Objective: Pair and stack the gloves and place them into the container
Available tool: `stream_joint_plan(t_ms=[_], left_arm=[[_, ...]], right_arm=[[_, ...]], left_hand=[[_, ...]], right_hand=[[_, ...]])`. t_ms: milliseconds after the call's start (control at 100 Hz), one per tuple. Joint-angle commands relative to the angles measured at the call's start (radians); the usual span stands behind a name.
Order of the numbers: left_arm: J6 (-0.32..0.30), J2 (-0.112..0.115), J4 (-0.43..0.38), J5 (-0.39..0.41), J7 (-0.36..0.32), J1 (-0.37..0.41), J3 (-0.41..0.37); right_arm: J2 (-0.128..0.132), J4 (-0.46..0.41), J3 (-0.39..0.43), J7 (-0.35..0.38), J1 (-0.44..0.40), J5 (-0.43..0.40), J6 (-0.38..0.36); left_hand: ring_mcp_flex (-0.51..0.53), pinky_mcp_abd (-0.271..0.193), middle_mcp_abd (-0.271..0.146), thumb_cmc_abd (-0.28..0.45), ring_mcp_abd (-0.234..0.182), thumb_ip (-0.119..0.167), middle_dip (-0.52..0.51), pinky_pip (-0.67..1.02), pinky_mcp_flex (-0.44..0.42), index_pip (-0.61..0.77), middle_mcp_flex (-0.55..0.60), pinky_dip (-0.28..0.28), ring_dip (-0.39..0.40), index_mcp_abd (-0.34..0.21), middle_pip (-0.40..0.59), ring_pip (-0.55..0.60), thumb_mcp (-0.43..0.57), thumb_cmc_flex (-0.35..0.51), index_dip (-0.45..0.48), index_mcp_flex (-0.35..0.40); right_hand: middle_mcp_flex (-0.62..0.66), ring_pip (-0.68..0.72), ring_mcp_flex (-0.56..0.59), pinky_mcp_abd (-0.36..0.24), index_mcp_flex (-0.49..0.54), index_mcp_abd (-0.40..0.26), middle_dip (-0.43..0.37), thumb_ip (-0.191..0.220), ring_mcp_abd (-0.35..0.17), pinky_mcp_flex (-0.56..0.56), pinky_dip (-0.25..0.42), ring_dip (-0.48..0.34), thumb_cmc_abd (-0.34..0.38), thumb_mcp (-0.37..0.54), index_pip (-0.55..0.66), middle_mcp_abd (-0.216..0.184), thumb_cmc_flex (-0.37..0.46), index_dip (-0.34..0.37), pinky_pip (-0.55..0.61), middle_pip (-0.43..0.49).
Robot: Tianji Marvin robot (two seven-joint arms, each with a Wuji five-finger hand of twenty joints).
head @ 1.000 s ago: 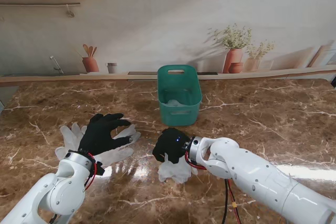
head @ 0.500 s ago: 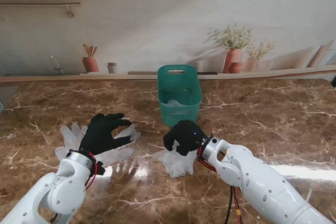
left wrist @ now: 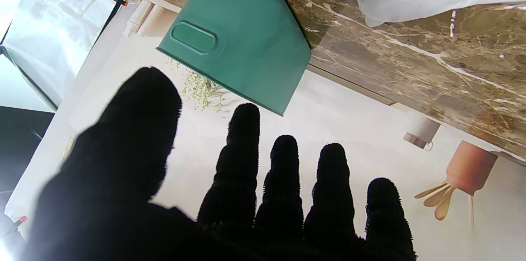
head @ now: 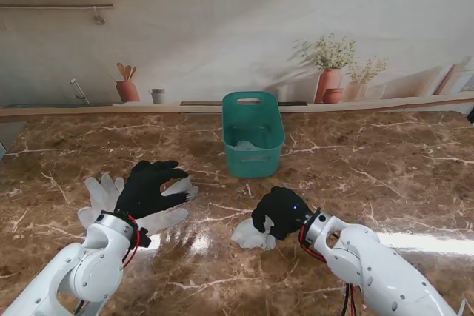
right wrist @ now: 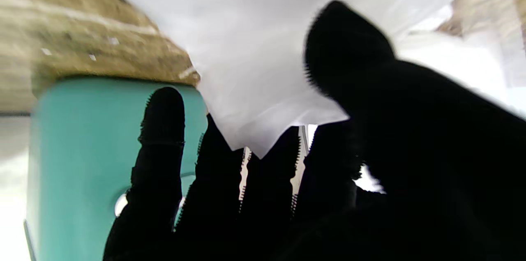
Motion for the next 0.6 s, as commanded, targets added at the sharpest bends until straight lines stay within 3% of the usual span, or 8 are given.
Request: stream_joint_plan(t_ms=[0, 50, 140, 260, 360, 410, 470, 590], left_arm=[[-0.005, 0.0, 0.005, 0.0, 0.003, 0.001, 0.004], [-0.004, 0.001, 0.005, 0.0, 0.001, 0.001, 0.004], [-0.001, 0.001, 0.003, -0.001, -0.002, 0.002, 0.004], [-0.002, 0.001, 0.003, -0.001, -0.002, 0.002, 0.005], [-0.004, 0.001, 0.003, -0.002, -0.004, 0.0, 0.004], [-0.005, 0.002, 0.003, -0.002, -0.006, 0.0, 0.004], [-0.007, 0.002, 0.003, -0.002, -0.007, 0.001, 0.003], [-0.008, 0.002, 0.003, -0.002, -0.009, 0.001, 0.002]], right_arm=[[0.009, 0.007, 0.008, 0.025, -0.024, 0.017, -0.004], [0.008, 0.002, 0.017, 0.053, -0.031, 0.032, -0.008], [0.007, -0.003, 0.024, 0.093, -0.035, 0.057, -0.011], [0.007, -0.002, 0.014, 0.136, -0.029, 0.082, -0.001], [0.007, 0.019, -0.025, 0.122, -0.007, 0.075, 0.03], [0.007, 0.035, -0.045, 0.108, 0.006, 0.07, 0.05], [0.004, 0.057, -0.068, 0.101, 0.019, 0.081, 0.063], [0.004, 0.105, -0.119, 0.045, 0.055, 0.072, 0.072]], left_hand=[[-0.006, -0.001, -0.018, 0.03, -0.041, 0.026, -0.011, -0.041, -0.017, 0.002, 0.003, 0.016, -0.009, -0.018, -0.019, -0.031, -0.031, 0.021, 0.009, 0.01], [-0.007, -0.001, -0.019, 0.03, -0.041, 0.026, -0.011, -0.041, -0.017, 0.002, 0.002, 0.016, -0.009, -0.019, -0.02, -0.032, -0.031, 0.019, 0.009, 0.011], [-0.006, -0.002, -0.02, 0.03, -0.042, 0.025, -0.011, -0.041, -0.017, 0.002, 0.003, 0.017, -0.009, -0.02, -0.02, -0.031, -0.031, 0.018, 0.009, 0.011], [-0.006, -0.001, -0.021, 0.031, -0.041, 0.025, -0.011, -0.041, -0.016, 0.002, 0.003, 0.017, -0.009, -0.02, -0.02, -0.031, -0.032, 0.016, 0.009, 0.011], [-0.005, 0.0, -0.023, 0.031, -0.044, 0.025, -0.011, -0.041, -0.017, 0.002, 0.003, 0.017, -0.009, -0.021, -0.02, -0.031, -0.032, 0.014, 0.009, 0.012], [-0.005, 0.0, -0.024, 0.033, -0.045, 0.025, -0.011, -0.042, -0.017, 0.002, 0.003, 0.017, -0.009, -0.023, -0.02, -0.031, -0.032, 0.014, 0.009, 0.011], [-0.006, 0.0, -0.023, 0.032, -0.043, 0.024, -0.011, -0.042, -0.017, 0.002, 0.003, 0.016, -0.009, -0.021, -0.02, -0.032, -0.033, 0.013, 0.009, 0.011], [-0.005, 0.002, -0.023, 0.033, -0.042, 0.025, -0.011, -0.044, -0.018, 0.003, 0.004, 0.016, -0.01, -0.022, -0.02, -0.032, -0.036, 0.012, 0.009, 0.011]], right_hand=[[-0.134, -0.033, -0.137, -0.017, -0.031, -0.031, -0.11, -0.056, -0.021, -0.059, 0.021, -0.045, -0.015, 0.003, 0.015, 0.024, -0.07, -0.011, -0.05, -0.062], [-0.234, -0.059, -0.241, -0.012, -0.064, -0.023, -0.192, -0.064, -0.018, -0.107, 0.027, -0.082, -0.001, -0.035, -0.001, 0.046, -0.127, -0.006, -0.085, -0.123], [-0.366, -0.171, -0.362, 0.011, -0.079, 0.011, -0.385, -0.065, 0.012, -0.147, 0.029, -0.227, 0.028, -0.069, -0.074, 0.092, -0.228, 0.045, -0.157, -0.241], [-0.476, -0.301, -0.393, 0.095, -0.065, 0.03, -0.564, -0.053, 0.104, -0.141, -0.039, -0.372, -0.013, -0.051, -0.142, 0.135, -0.253, 0.119, -0.234, -0.341], [-0.448, -0.298, -0.274, 0.132, -0.061, 0.02, -0.612, -0.069, 0.182, -0.051, -0.077, -0.407, -0.076, -0.03, -0.116, 0.166, -0.157, 0.153, -0.192, -0.328], [-0.39, -0.245, -0.128, 0.122, -0.073, 0.017, -0.615, -0.061, 0.203, 0.035, -0.094, -0.383, -0.066, -0.037, -0.098, 0.183, -0.073, 0.174, -0.111, -0.288], [-0.287, -0.196, 0.02, 0.094, -0.07, 0.016, -0.595, -0.044, 0.178, 0.128, -0.101, -0.345, -0.039, -0.056, -0.063, 0.175, 0.016, 0.2, -0.017, -0.235], [0.005, -0.04, 0.292, -0.004, 0.001, 0.019, -0.488, -0.001, 0.073, 0.298, -0.103, -0.194, -0.003, -0.051, -0.009, 0.11, 0.12, 0.23, 0.157, -0.103]])
